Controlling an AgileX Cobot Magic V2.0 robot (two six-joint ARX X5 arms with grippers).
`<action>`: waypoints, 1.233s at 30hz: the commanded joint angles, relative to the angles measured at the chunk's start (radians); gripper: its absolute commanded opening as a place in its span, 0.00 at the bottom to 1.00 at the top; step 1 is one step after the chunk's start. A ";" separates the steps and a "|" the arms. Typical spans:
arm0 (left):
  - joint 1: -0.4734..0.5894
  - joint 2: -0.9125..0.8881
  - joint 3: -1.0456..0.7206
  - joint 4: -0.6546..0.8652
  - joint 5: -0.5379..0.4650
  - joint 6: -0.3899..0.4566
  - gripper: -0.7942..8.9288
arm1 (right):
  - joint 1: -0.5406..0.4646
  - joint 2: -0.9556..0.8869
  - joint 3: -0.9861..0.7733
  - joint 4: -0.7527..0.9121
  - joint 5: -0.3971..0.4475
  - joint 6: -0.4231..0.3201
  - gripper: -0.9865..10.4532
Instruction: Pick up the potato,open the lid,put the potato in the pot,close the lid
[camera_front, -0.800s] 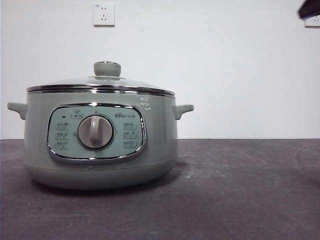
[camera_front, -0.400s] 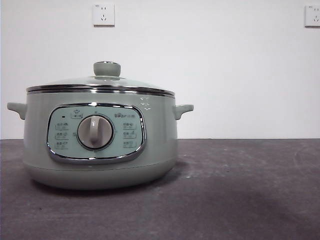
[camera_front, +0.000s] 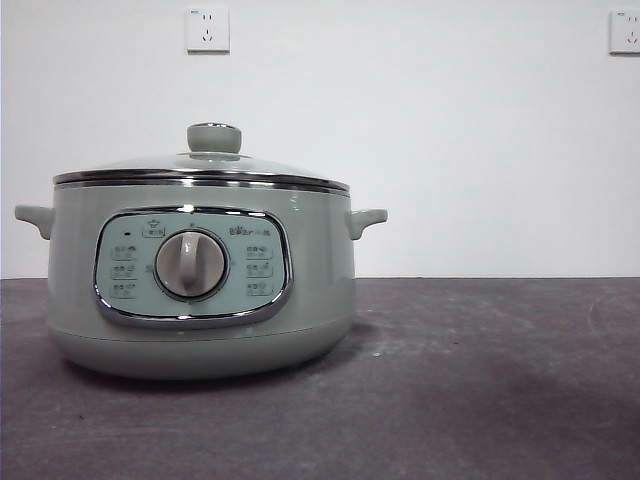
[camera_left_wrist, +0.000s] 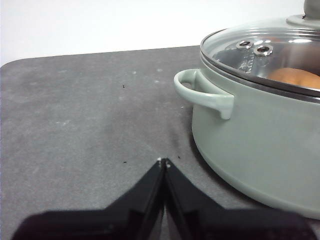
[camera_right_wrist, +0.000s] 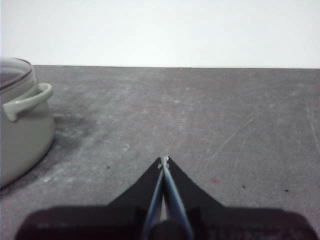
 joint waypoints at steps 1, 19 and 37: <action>0.003 -0.003 -0.016 0.003 -0.002 -0.006 0.08 | -0.002 -0.003 -0.027 0.008 0.000 0.013 0.09; 0.003 -0.003 -0.016 0.004 -0.002 -0.006 0.08 | -0.002 0.009 -0.040 -0.034 0.007 0.143 0.09; 0.003 -0.003 -0.016 0.004 -0.002 -0.006 0.08 | -0.002 0.009 -0.040 -0.034 0.007 0.143 0.09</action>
